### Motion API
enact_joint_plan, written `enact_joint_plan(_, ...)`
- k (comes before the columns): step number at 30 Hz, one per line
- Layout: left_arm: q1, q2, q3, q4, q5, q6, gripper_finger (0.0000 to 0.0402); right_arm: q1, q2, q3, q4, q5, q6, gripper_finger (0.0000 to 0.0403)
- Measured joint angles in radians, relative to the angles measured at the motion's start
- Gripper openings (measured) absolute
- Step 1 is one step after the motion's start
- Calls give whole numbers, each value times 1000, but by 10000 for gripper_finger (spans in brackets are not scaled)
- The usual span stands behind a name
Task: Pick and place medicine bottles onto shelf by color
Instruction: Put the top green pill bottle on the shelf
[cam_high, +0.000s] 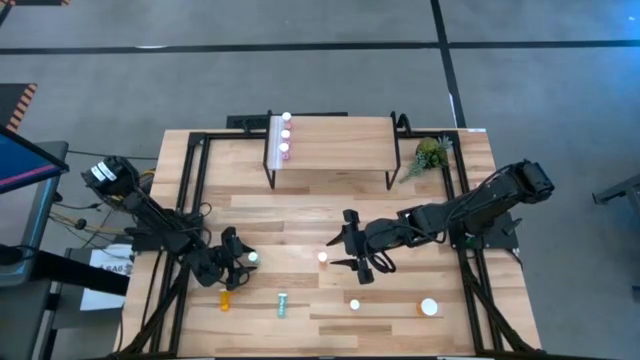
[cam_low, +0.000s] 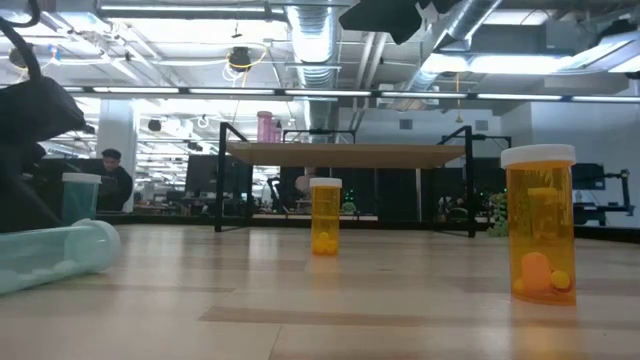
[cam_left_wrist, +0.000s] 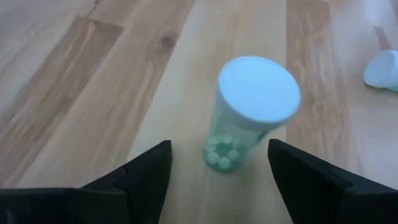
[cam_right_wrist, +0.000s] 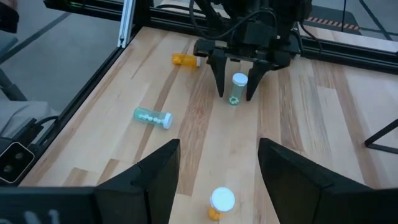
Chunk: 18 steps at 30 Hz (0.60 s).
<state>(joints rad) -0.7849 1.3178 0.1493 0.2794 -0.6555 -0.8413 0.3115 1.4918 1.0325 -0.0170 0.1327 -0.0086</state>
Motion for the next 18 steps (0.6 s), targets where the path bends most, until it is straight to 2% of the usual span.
enact_joint_plan(4,7,56,1,49,-20,4,245,0,0,0,0,0,0,240)
enact_joint_plan(8,8,88,1,83,-32,7,214,0,0,0,-1,0,0,240)
enact_joint_plan(18,9,89,0,82,-39,14,140,0,0,0,-1,0,0,240)
